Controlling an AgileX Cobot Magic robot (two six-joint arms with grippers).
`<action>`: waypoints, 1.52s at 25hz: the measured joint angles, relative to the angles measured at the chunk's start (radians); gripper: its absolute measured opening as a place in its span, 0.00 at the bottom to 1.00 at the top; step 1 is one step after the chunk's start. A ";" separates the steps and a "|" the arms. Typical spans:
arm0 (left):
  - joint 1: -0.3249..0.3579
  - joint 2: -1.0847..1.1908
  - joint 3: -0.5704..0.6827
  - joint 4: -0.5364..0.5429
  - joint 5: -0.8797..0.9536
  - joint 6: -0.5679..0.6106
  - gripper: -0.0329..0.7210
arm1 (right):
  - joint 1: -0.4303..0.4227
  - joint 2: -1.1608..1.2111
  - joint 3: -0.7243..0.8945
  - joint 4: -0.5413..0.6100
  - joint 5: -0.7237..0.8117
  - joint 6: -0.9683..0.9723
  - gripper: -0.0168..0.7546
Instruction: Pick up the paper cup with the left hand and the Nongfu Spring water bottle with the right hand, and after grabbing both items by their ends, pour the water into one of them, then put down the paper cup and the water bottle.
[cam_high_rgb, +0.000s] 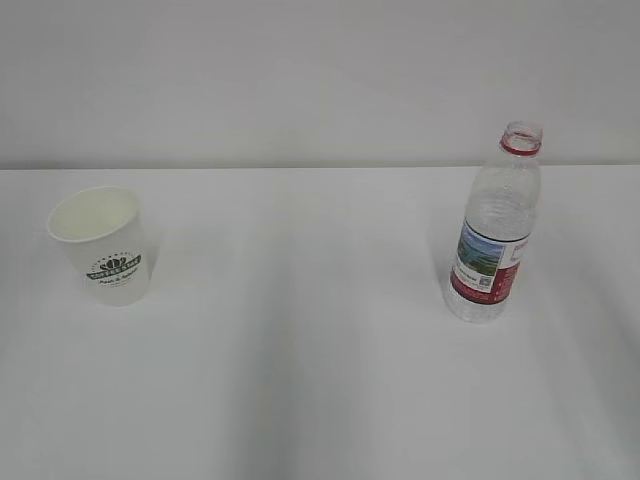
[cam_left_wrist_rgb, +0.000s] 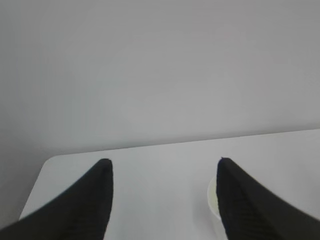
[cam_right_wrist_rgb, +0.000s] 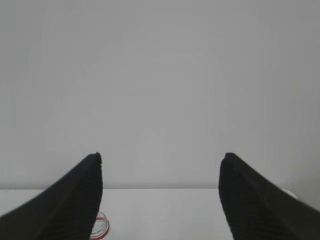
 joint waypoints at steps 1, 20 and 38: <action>0.000 0.010 0.000 0.000 -0.021 0.000 0.68 | 0.000 0.011 0.000 0.000 -0.010 0.000 0.73; -0.033 0.254 0.000 -0.002 -0.252 0.000 0.67 | 0.000 0.144 0.023 0.000 -0.158 0.000 0.73; -0.078 0.420 0.044 -0.041 -0.456 0.000 0.66 | 0.000 0.266 0.149 0.000 -0.392 -0.002 0.73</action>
